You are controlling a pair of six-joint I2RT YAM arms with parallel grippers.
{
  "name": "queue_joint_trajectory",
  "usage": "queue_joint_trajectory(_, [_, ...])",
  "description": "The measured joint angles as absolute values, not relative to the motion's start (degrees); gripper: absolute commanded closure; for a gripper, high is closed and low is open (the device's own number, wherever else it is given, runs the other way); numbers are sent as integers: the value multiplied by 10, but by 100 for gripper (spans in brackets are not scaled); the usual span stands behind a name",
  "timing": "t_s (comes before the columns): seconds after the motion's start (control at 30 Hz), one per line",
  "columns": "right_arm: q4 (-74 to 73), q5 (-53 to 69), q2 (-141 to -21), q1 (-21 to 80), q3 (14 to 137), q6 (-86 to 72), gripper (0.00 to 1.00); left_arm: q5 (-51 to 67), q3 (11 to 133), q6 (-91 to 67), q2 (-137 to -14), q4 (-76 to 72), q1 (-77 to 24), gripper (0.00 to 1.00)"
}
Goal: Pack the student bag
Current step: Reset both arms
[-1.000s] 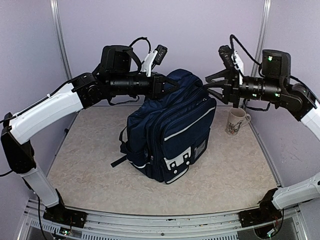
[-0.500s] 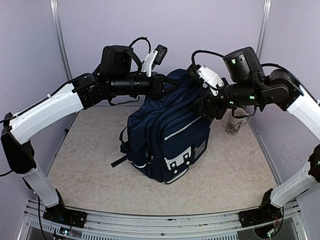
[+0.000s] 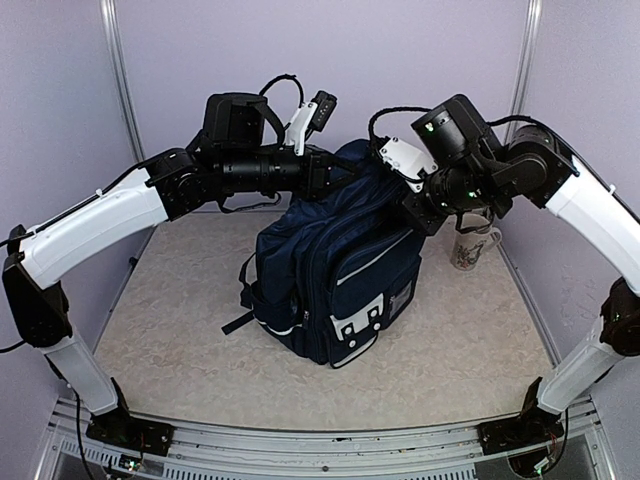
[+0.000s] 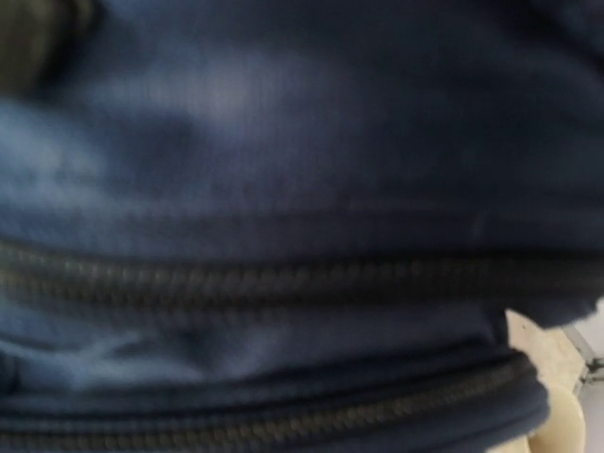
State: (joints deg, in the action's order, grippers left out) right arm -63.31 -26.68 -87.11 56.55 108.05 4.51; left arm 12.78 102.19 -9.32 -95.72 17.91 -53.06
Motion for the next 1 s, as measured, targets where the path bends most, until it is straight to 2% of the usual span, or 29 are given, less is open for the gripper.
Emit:
queue_joint_trajectory(0.1, [-647, -272, -870, 564, 1080, 42, 78, 128, 1020, -90, -957, 176, -532, 100])
queue_joint_trajectory(0.23, [-648, -267, -867, 561, 1078, 40, 86, 130, 1017, -88, -957, 173, -533, 100])
queue_joint_trajectory(0.37, [-644, -256, -857, 560, 1072, 40, 100, 131, 1014, -87, -955, 170, -533, 100])
queue_joint_trajectory(1.0, [-573, -179, -777, 540, 1030, 35, 100, 131, 1000, -85, -948, 158, -533, 100])
